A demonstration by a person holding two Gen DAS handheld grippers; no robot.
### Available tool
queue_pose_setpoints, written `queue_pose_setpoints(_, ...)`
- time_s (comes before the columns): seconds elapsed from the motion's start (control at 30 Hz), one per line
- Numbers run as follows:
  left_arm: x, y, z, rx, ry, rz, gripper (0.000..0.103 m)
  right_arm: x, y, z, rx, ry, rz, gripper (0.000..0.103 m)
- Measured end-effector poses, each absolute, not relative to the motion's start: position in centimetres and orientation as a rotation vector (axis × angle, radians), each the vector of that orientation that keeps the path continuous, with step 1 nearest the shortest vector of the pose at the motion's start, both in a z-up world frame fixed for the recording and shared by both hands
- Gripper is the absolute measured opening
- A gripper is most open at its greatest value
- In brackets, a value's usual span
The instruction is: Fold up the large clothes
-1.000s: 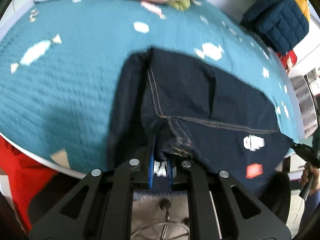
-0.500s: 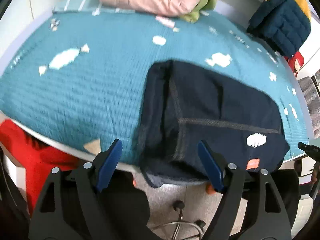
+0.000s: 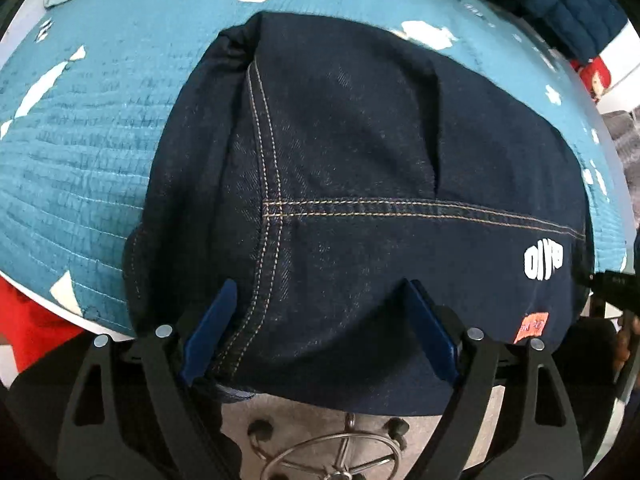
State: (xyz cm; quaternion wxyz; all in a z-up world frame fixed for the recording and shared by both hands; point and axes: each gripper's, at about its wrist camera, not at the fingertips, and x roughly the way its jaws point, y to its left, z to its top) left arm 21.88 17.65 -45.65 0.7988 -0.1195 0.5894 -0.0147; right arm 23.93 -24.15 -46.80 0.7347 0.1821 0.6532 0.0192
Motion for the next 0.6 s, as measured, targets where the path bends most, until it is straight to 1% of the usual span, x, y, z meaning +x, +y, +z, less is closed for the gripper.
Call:
queue_pose_setpoints(0.03, 21.8, 17.9, -45.1, -0.267, 1.256, -0.033, 0.085, 24.0, -24.1, -46.6, 0.386, 1.44, 0.042, 0.0)
queue_pose_setpoints(0.07, 21.6, 18.5, -44.5, -0.292, 1.233, -0.038, 0.085, 24.0, -23.8, -45.9, 0.369, 1.442, 0.029, 0.008)
queue_pose_setpoints(0.13, 20.8, 20.0, -42.5, -0.358, 1.143, -0.053, 0.086, 24.2, -22.8, -43.9, 0.329, 1.395, 0.031, 0.008)
queue_pose_setpoints(0.2, 19.9, 22.2, -40.9, -0.381, 1.075, 0.009, 0.091, 24.6, -20.6, -41.7, 0.293, 1.322, 0.081, 0.008)
queue_pose_setpoints(0.23, 19.7, 23.0, -40.8, -0.389, 1.067, 0.032, 0.091, 25.1, -19.0, -40.6, 0.286, 1.291, 0.115, 0.008)
queue_pose_setpoints(0.37, 19.7, 27.1, -43.0, -0.479, 1.133, 0.146, 0.091, 27.7, -12.7, -38.6, 0.287, 1.214, 0.276, 0.008)
queue_pose_setpoints(0.47, 19.7, 27.8, -44.8, -0.564, 1.158, 0.122, 0.091, 30.2, -8.3, -39.4, 0.296, 1.219, 0.342, 0.008)
queue_pose_setpoints(0.6, 19.9, 26.5, -46.4, -0.554, 1.196, 0.1, 0.091, 32.7, -5.5, -41.8, 0.306, 1.273, 0.332, 0.008)
